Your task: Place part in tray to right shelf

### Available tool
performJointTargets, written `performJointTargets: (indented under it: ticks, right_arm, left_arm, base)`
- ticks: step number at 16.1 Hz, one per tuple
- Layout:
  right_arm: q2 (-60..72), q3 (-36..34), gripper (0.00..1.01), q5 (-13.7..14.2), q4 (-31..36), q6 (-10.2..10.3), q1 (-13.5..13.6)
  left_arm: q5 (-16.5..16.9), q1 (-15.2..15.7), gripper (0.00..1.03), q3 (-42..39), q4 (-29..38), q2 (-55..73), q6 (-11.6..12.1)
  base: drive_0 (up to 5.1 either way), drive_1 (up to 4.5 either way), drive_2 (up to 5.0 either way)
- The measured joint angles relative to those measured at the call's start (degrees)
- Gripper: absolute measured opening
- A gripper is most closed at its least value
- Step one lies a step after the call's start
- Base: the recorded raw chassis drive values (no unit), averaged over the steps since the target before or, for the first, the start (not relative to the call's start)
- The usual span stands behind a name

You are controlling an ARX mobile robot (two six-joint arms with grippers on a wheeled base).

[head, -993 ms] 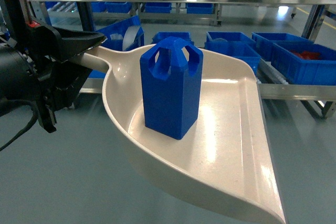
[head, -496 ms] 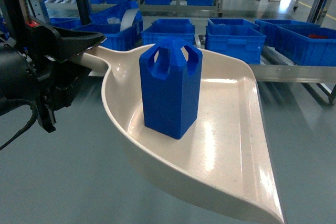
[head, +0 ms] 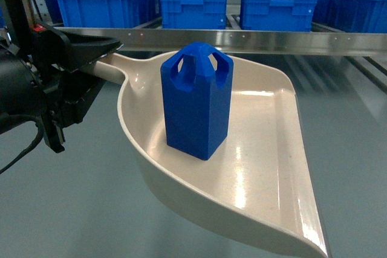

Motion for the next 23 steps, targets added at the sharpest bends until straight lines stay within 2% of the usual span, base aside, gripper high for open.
performJointTargets:
  ticks: [7,19,23]
  right_arm:
    - [0.0,0.0,0.98,0.04,-0.22,0.02,0.0]
    - [-0.13,0.0,0.98,0.02,-0.04,0.0,0.02]
    - [-0.26,0.0,0.98,0.04,0.02,0.0,0.0]
  left_arm:
    - [-0.09,0.0,0.16,-0.04,-0.02,0.0,0.0]
    - [0.02,0.04,0.16,-0.04,-0.11,0.02,-0.02]
    - [0.22,-0.2,0.16,-0.04,0.0,0.0,0.0]
  base:
    - [0.0,0.0,0.0]
    - [3.1,1.57,-5.0]
    - [-0.2,3.67,-4.1]
